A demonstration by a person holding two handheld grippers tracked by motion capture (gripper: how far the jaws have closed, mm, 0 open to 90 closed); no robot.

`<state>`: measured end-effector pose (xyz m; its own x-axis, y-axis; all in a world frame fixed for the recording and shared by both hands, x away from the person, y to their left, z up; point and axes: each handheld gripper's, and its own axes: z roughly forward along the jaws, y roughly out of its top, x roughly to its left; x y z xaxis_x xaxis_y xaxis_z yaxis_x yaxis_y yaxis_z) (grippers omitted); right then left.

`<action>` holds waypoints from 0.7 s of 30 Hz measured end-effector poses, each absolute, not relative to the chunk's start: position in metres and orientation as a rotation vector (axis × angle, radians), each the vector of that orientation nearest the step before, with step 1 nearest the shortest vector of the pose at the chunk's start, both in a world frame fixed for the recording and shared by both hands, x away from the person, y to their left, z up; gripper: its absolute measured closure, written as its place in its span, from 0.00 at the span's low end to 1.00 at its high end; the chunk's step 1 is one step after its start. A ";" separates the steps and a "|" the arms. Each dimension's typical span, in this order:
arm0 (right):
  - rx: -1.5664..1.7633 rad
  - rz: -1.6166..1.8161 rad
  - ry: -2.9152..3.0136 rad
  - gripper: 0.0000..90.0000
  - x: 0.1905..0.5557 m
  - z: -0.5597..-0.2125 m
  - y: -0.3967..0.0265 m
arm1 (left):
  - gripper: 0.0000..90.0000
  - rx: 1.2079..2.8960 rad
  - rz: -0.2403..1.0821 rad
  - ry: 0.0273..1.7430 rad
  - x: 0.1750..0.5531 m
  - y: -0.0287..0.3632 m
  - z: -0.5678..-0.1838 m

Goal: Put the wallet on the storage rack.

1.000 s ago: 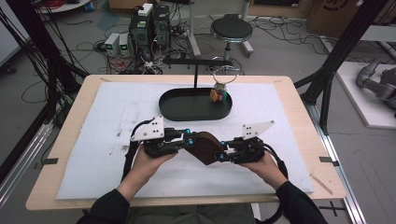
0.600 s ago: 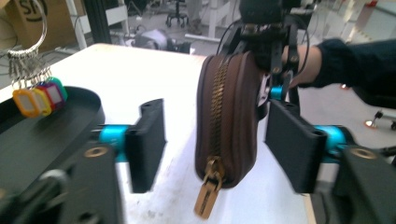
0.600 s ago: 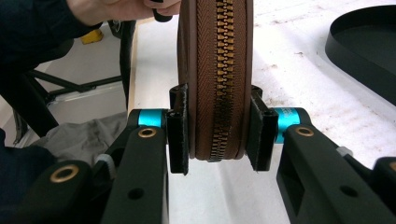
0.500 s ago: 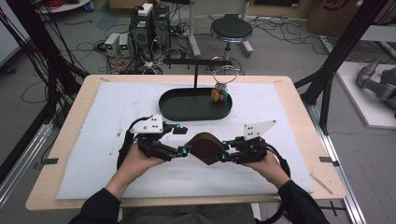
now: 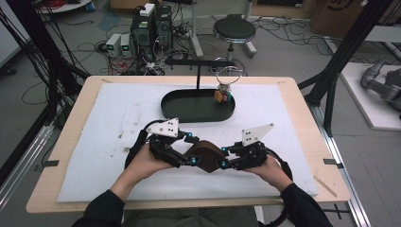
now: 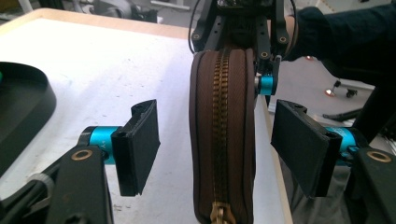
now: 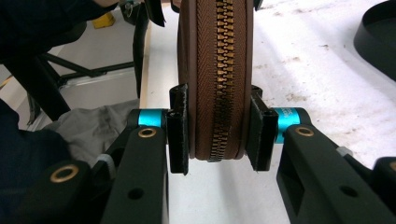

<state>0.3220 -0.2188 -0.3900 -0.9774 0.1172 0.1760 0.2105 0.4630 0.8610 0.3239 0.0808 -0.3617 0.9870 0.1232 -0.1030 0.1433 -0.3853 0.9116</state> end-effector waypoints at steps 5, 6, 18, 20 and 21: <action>-0.286 -1.516 -2.626 0.74 0.322 -0.392 -0.217 | 0.49 2.006 -0.030 0.160 0.324 0.079 -0.363; -0.286 -1.514 -2.629 0.74 0.322 -0.392 -0.216 | 0.50 2.015 -0.032 0.159 0.324 0.079 -0.364; -0.271 -1.508 -2.646 0.74 0.321 -0.391 -0.215 | 0.70 2.037 -0.051 0.130 0.324 0.077 -0.365; -0.267 -1.514 -2.650 0.73 0.321 -0.391 -0.215 | 0.71 2.033 -0.045 0.123 0.323 0.078 -0.365; -0.266 -1.521 -2.650 0.73 0.321 -0.390 -0.216 | 0.72 2.029 -0.041 0.116 0.324 0.078 -0.365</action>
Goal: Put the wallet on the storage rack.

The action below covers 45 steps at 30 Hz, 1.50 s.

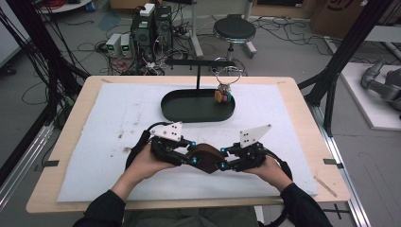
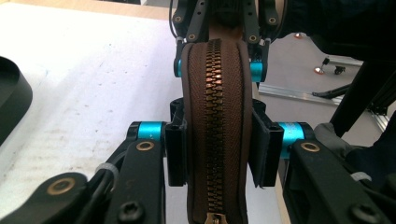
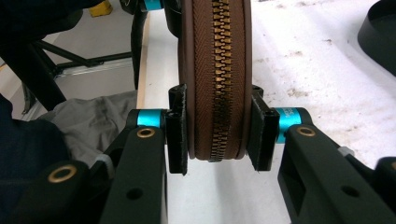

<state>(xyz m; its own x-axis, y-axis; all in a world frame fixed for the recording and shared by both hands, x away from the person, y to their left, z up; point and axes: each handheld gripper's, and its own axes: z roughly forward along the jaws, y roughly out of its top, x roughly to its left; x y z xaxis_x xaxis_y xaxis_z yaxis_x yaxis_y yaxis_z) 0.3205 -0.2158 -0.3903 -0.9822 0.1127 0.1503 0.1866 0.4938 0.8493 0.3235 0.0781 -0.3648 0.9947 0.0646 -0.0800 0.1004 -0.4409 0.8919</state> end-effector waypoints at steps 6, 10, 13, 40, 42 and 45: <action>-0.272 -1.589 -2.631 0.62 0.321 -0.386 -0.221 | 0.73 2.003 -0.005 0.111 0.324 0.082 -0.364; -0.328 -1.667 -2.617 0.54 0.325 -0.382 -0.232 | 0.74 1.964 0.015 0.145 0.327 0.090 -0.364; -0.407 -1.728 -2.612 0.47 0.327 -0.379 -0.241 | 0.74 1.930 0.041 0.169 0.329 0.096 -0.362; -1.061 -1.988 -2.622 0.27 0.343 -0.378 -0.326 | 0.74 1.740 0.353 0.387 0.352 0.140 -0.357; -1.098 -1.980 -2.635 0.27 0.343 -0.379 -0.330 | 0.74 1.730 0.365 0.403 0.353 0.142 -0.357; -1.144 -1.976 -2.638 0.26 0.342 -0.381 -0.336 | 0.74 1.723 0.383 0.420 0.355 0.145 -0.357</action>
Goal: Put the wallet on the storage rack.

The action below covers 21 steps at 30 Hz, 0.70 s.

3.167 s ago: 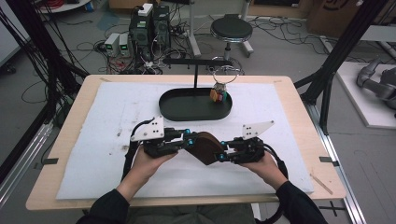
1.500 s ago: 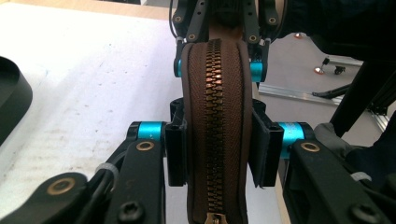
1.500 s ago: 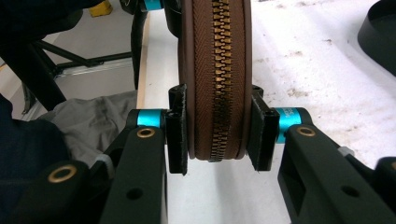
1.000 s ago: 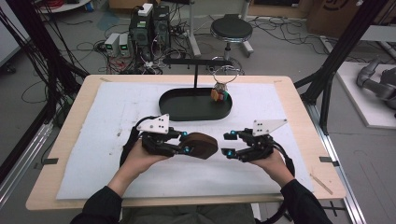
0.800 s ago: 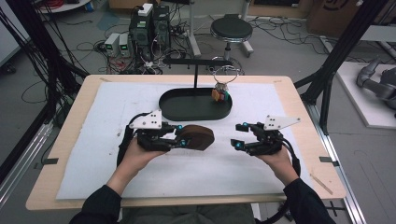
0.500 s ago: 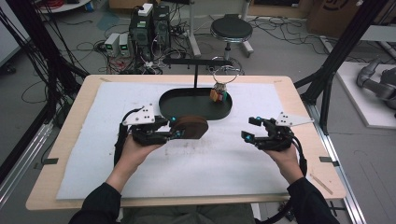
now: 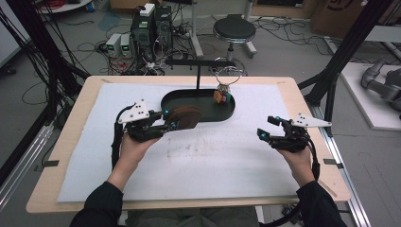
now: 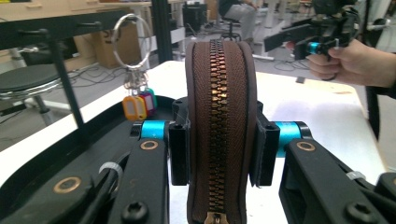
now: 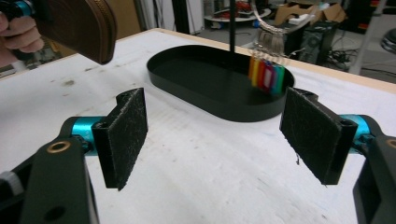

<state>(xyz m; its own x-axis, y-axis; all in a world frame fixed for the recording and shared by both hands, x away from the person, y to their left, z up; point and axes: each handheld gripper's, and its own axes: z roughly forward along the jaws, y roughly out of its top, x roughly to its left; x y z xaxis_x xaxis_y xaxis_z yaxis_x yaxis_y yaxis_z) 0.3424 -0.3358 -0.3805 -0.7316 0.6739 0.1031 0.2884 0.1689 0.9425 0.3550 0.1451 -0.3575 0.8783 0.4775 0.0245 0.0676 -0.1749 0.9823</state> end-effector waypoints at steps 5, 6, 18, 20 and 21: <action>0.956 1.566 2.084 0.24 0.341 -0.382 -0.344 | 0.74 1.703 0.412 0.446 0.357 0.150 -0.358; 0.961 1.561 2.082 0.24 0.341 -0.383 -0.346 | 0.74 1.699 0.418 0.452 0.357 0.150 -0.358; 0.979 1.545 2.068 0.24 0.339 -0.385 -0.350 | 0.74 1.681 0.434 0.479 0.360 0.154 -0.361; 0.978 1.545 2.073 0.24 0.339 -0.385 -0.349 | 0.74 1.682 0.437 0.482 0.360 0.154 -0.361; 0.979 1.546 2.074 0.24 0.340 -0.385 -0.349 | 0.74 1.678 0.437 0.483 0.361 0.154 -0.361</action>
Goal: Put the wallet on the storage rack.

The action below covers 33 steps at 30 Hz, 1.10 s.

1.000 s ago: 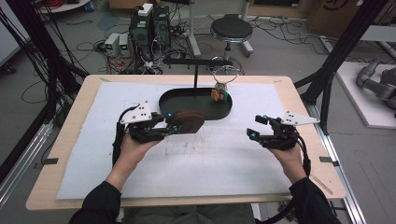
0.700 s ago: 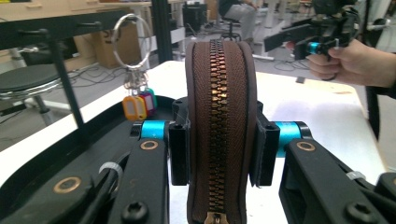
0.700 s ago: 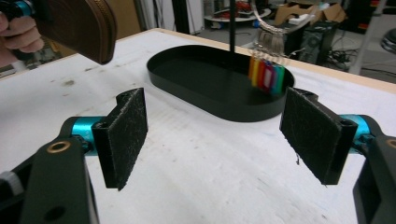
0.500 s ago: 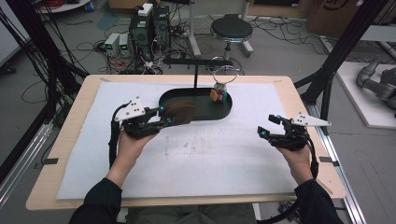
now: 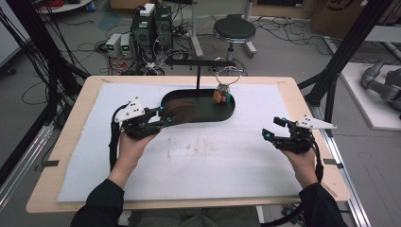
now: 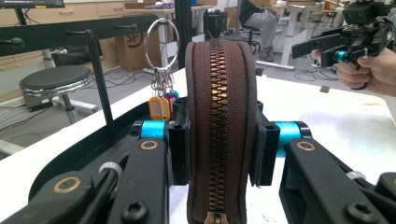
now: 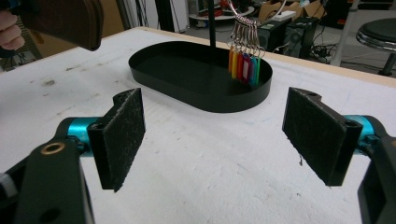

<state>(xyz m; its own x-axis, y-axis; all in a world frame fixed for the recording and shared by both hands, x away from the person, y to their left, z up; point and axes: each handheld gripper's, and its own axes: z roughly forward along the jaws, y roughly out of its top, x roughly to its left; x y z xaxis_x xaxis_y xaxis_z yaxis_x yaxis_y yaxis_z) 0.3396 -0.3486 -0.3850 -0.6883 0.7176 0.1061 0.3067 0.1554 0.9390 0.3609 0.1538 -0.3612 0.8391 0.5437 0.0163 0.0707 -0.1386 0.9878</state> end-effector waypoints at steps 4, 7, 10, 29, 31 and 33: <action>0.972 1.542 2.071 0.24 0.340 -0.385 -0.348 | 0.74 1.665 0.432 0.502 0.365 0.154 -0.364; 0.975 1.543 2.068 0.24 0.339 -0.385 -0.348 | 0.74 1.664 0.442 0.514 0.368 0.153 -0.365; 0.980 1.543 2.069 0.24 0.340 -0.385 -0.348 | 0.74 1.664 0.448 0.532 0.375 0.150 -0.368; 0.986 1.541 2.070 0.24 0.342 -0.386 -0.349 | 0.74 1.656 0.459 0.644 0.424 0.125 -0.397; 0.985 1.544 2.072 0.24 0.343 -0.386 -0.348 | 0.74 1.657 0.449 0.650 0.429 0.121 -0.399; 0.987 1.545 2.072 0.24 0.343 -0.386 -0.348 | 0.74 1.656 0.442 0.644 0.435 0.117 -0.401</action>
